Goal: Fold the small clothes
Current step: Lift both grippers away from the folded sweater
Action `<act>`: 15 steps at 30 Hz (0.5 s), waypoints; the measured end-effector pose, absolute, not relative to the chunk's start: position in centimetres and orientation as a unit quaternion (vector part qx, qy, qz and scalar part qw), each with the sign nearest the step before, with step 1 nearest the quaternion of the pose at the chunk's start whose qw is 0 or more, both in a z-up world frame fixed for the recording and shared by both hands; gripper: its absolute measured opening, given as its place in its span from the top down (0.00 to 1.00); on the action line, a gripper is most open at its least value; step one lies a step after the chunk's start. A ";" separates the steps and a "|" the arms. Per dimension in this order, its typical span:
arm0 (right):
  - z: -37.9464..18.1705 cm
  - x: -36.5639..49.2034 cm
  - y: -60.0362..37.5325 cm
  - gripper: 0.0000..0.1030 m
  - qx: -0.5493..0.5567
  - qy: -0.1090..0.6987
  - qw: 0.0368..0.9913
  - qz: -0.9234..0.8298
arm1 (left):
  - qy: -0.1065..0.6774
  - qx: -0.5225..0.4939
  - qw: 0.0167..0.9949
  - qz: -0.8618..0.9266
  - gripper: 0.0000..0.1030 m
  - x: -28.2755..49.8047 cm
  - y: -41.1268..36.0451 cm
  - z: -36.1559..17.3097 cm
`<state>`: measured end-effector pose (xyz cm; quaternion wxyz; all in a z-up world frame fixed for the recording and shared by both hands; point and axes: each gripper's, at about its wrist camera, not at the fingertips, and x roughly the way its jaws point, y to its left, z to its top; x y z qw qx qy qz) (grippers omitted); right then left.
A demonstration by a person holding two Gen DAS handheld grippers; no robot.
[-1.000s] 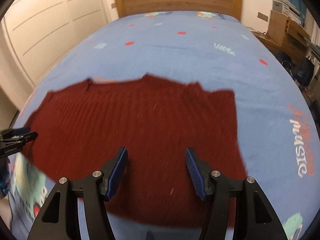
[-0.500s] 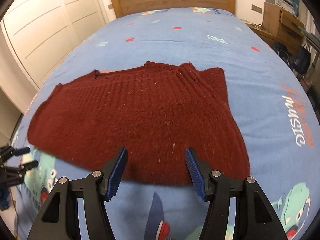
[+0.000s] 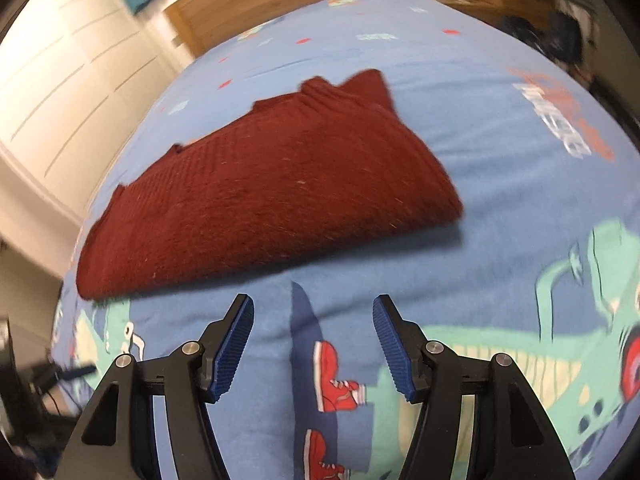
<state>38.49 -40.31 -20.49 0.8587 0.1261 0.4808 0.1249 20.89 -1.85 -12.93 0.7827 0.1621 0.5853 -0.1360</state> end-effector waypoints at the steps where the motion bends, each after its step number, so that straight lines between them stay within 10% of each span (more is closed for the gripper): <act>1: -20.8 38.4 -40.8 0.35 0.139 0.480 0.858 0.120 | 0.589 0.167 0.777 -0.149 0.49 20.5 -2.7 -13.2; 15: -23.2 37.6 -43.5 0.29 0.206 0.475 0.848 0.110 | 0.638 0.219 0.686 -0.273 0.49 15.8 -10.0 -16.1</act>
